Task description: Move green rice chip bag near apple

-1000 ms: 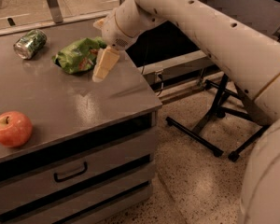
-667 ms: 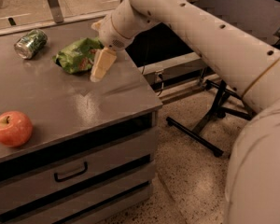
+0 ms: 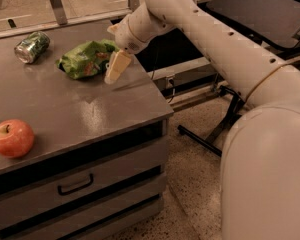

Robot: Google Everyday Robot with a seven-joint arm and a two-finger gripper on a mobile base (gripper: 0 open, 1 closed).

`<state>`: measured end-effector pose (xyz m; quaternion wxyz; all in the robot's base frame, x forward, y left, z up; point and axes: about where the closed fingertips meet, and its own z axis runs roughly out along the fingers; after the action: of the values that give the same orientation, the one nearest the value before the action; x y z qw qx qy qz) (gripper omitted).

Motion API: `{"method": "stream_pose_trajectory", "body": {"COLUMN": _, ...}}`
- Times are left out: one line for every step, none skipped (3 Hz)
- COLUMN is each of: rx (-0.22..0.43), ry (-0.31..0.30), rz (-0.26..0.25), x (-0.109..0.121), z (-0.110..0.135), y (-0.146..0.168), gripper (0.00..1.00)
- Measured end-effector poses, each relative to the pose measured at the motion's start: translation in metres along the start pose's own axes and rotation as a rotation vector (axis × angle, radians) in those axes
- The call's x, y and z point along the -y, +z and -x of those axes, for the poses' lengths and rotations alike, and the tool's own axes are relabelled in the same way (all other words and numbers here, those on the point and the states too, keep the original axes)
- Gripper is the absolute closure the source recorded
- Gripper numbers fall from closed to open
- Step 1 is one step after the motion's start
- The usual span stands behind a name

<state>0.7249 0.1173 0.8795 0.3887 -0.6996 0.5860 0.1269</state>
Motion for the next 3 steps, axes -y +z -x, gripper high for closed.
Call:
{"method": "stream_pose_trajectory", "body": {"rx": 0.000, "ry": 0.000, "rz": 0.000, "x": 0.000, "z": 0.000, "y": 0.000, "gripper": 0.00}}
{"method": "stream_pose_trajectory", "body": {"rx": 0.001, "ry": 0.014, "rz": -0.005, "x": 0.009, "z": -0.005, "y": 0.007, "gripper": 0.00}}
{"method": "stream_pose_trajectory", "body": {"rx": 0.007, "ry": 0.045, "rz": -0.010, "x": 0.018, "z": -0.010, "y": 0.019, "gripper": 0.15}}
